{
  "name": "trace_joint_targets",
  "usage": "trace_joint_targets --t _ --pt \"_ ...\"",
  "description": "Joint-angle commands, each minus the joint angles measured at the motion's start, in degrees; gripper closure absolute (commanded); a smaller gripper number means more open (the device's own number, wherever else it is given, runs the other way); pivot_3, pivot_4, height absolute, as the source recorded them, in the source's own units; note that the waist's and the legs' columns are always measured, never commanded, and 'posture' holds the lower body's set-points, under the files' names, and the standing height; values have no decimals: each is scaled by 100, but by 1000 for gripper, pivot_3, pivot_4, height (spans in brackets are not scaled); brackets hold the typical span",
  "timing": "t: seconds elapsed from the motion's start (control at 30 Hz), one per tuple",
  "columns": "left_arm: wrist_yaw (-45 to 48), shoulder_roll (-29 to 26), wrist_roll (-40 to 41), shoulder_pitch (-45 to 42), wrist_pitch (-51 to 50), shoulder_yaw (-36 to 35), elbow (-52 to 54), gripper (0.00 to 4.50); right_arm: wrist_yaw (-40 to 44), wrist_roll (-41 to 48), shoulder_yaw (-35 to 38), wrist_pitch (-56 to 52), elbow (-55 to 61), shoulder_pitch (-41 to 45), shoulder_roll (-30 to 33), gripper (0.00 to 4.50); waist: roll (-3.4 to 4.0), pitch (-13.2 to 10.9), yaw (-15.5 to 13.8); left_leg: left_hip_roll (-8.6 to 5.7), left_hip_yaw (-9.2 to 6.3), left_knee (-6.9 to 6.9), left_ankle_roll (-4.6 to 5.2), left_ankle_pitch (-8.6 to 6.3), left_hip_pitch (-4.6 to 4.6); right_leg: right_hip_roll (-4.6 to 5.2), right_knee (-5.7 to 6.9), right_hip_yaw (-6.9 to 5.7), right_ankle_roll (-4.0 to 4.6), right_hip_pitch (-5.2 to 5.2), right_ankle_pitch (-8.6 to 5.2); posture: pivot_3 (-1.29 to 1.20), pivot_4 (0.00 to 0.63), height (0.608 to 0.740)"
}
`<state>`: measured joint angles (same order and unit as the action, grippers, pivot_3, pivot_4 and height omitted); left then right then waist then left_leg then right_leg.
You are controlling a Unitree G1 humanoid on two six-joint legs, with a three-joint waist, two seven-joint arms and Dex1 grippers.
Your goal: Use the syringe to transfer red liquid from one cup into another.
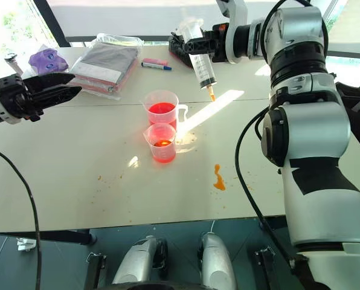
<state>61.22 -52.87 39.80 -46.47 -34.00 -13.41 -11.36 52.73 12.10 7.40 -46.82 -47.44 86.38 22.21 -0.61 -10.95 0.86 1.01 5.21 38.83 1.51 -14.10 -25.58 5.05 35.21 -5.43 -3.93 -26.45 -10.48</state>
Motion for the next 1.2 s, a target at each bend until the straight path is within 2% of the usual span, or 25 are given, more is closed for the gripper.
trace_joint_targets --t 0.03,0.13,0.23,0.43,0.83,1.2 --pt "380 165 -748 -1191 947 439 -1172 2106 -337 575 321 902 1588 -477 -619 3000 1 -1 -5 -2 2 -1 0 1 1 0 4 2 0 3 1 0 150 740" --pt "592 534 -1330 -2263 1795 717 -2522 2106 -516 585 239 2089 1857 -916 -1188 3000 5 -3 -9 -5 8 6 -25 15 2 2 19 9 -3 2 2 0 150 740" --pt "745 916 -1819 -3229 2626 912 -3721 2106 -469 438 -20 3084 1458 -1146 -1571 3000 -2 0 -13 -8 6 7 -24 15 2 2 12 8 -7 9 0 0 150 740" --pt "816 1330 -2415 -4111 3616 965 -5051 2106 -527 310 -232 3925 1003 -1358 -1780 3000 -1 -1 22 -10 17 16 -7 6 0 8 8 17 -15 9 4 0 150 740" --pt "1150 1991 -2711 -4534 3966 866 -5633 2106 -584 336 -409 4017 1106 -1782 -1838 3000 -2 -2 29 -5 16 17 3 0 3 8 21 21 -17 4 3 0 150 740" --pt "1303 2257 -2924 -4339 4049 921 -5647 2106 -655 198 -494 4429 774 -1895 -1925 3000 -2 -2 9 -4 5 19 8 -3 5 8 22 25 -17 5 3 0 150 740"
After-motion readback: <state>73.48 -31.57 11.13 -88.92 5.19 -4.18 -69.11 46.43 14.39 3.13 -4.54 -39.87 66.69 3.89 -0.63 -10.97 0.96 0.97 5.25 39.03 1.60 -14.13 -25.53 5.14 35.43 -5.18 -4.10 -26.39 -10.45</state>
